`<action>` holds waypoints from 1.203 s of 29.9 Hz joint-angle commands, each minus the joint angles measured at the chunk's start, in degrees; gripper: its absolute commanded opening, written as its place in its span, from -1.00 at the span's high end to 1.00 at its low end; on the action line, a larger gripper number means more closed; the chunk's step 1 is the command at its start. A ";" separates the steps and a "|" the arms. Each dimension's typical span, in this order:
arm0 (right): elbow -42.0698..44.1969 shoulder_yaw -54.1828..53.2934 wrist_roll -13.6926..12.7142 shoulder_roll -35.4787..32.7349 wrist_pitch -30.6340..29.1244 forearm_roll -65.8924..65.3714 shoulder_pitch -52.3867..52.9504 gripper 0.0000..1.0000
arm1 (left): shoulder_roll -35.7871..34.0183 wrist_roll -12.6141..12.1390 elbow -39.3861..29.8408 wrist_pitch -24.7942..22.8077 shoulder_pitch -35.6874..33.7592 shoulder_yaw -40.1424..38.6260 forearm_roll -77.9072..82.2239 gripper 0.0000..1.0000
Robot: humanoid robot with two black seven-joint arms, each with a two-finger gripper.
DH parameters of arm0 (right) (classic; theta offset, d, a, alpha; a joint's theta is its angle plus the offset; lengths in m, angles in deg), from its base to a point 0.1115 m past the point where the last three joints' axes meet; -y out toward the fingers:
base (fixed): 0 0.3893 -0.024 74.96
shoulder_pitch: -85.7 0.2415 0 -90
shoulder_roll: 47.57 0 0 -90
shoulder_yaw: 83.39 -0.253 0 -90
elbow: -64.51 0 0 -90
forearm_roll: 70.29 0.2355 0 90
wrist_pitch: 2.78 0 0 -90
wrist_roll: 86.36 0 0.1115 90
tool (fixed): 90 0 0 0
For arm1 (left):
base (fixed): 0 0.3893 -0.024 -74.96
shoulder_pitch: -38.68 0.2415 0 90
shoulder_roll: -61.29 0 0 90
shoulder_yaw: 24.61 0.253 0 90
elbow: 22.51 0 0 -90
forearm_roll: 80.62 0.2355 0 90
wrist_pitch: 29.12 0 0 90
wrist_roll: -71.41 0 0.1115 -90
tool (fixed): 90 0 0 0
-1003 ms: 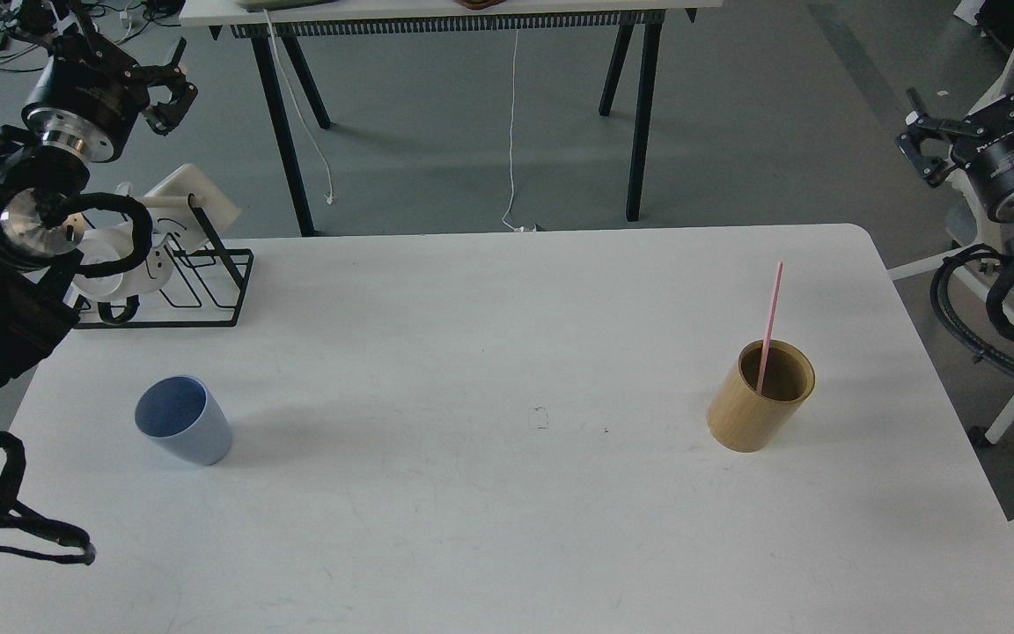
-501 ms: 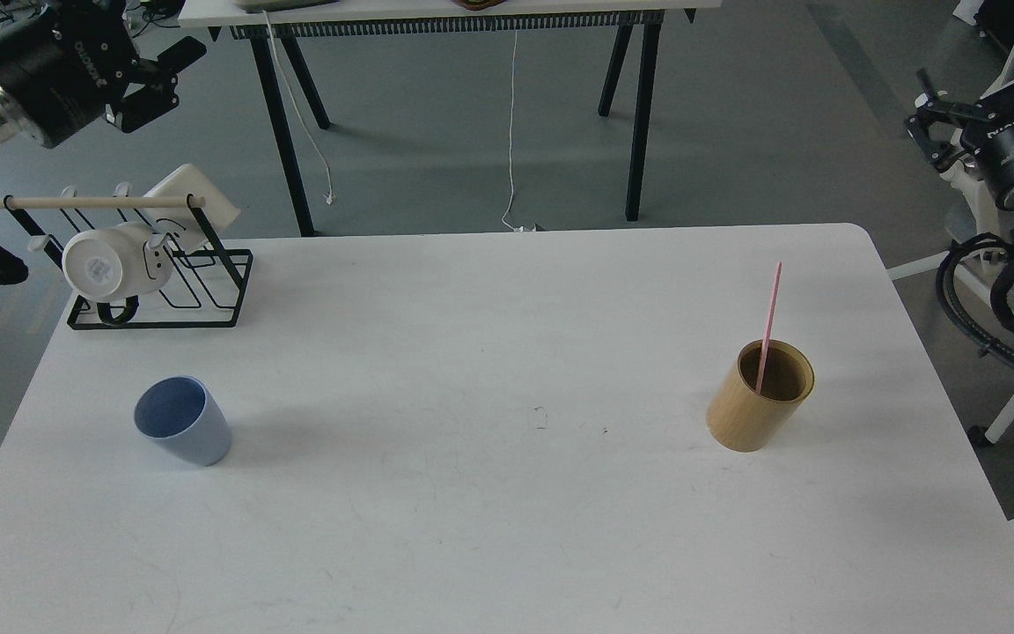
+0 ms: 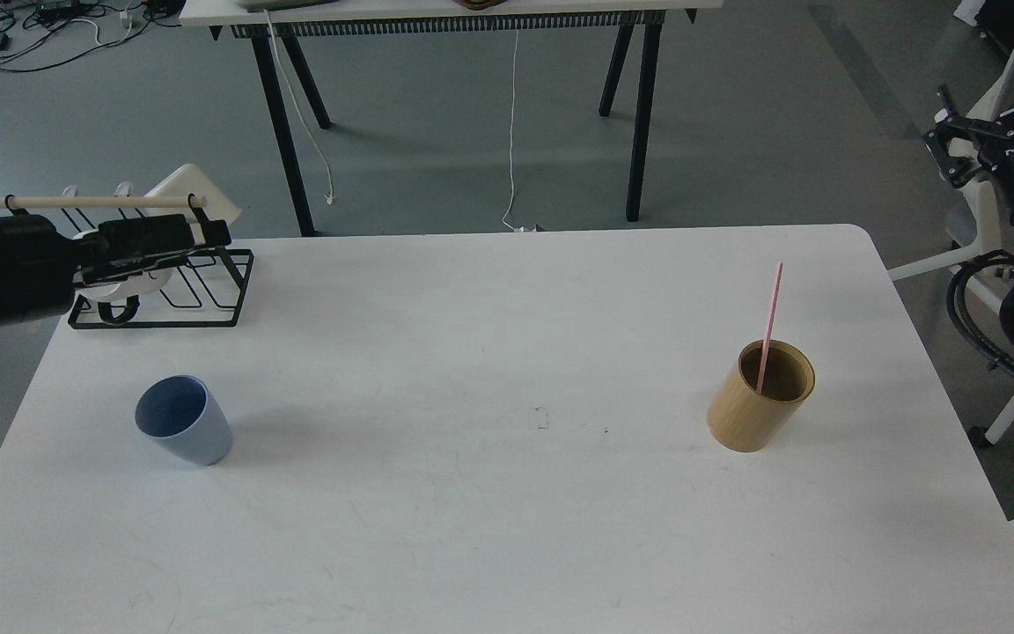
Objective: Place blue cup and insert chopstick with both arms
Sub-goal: 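Move the left gripper down toward the light blue cup, then grasp the light blue cup with the left gripper and lift it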
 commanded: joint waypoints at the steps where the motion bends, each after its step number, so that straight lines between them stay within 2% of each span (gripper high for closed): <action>1: -0.05 -0.01 0.42 0.16 0.01 0.00 -0.24 -0.98 | -2.23 0.17 -0.06 7.71 1.07 5.44 8.26 -0.76; 3: -0.05 -0.10 0.42 0.25 0.01 0.00 -0.24 -0.98 | -3.20 0.25 0.03 10.80 1.16 8.69 10.46 -0.76; 5: -0.05 -0.36 0.42 0.25 0.01 0.00 -0.24 -0.98 | -3.29 0.95 0.38 11.77 1.16 11.07 11.70 -0.76; 9: -0.14 -0.89 0.33 0.34 0.01 0.00 -0.15 -0.98 | -2.68 5.52 3.53 15.89 1.51 15.55 17.75 -0.51; 12: -0.32 -0.89 0.33 0.43 0.01 0.00 0.03 -0.98 | -0.23 6.41 8.71 19.68 1.95 18.02 22.24 -0.43; 21: -1.46 -0.89 0.24 0.51 0.01 -0.08 0.29 -0.98 | 7.25 6.67 17.95 19.95 2.57 18.20 22.60 -0.32; 28: -1.46 -0.80 0.24 0.08 0.01 -0.08 0.29 -0.98 | 8.83 7.99 18.93 20.04 4.06 19.61 22.78 -0.14; 31: -1.37 -0.80 0.24 -0.10 0.01 -0.08 0.20 -0.98 | 9.62 7.99 19.54 20.04 4.06 19.69 22.87 0.02; 36: -1.20 -0.89 0.24 -0.10 0.01 -0.08 0.12 -0.98 | 10.94 8.16 21.65 19.86 4.50 19.69 22.87 0.51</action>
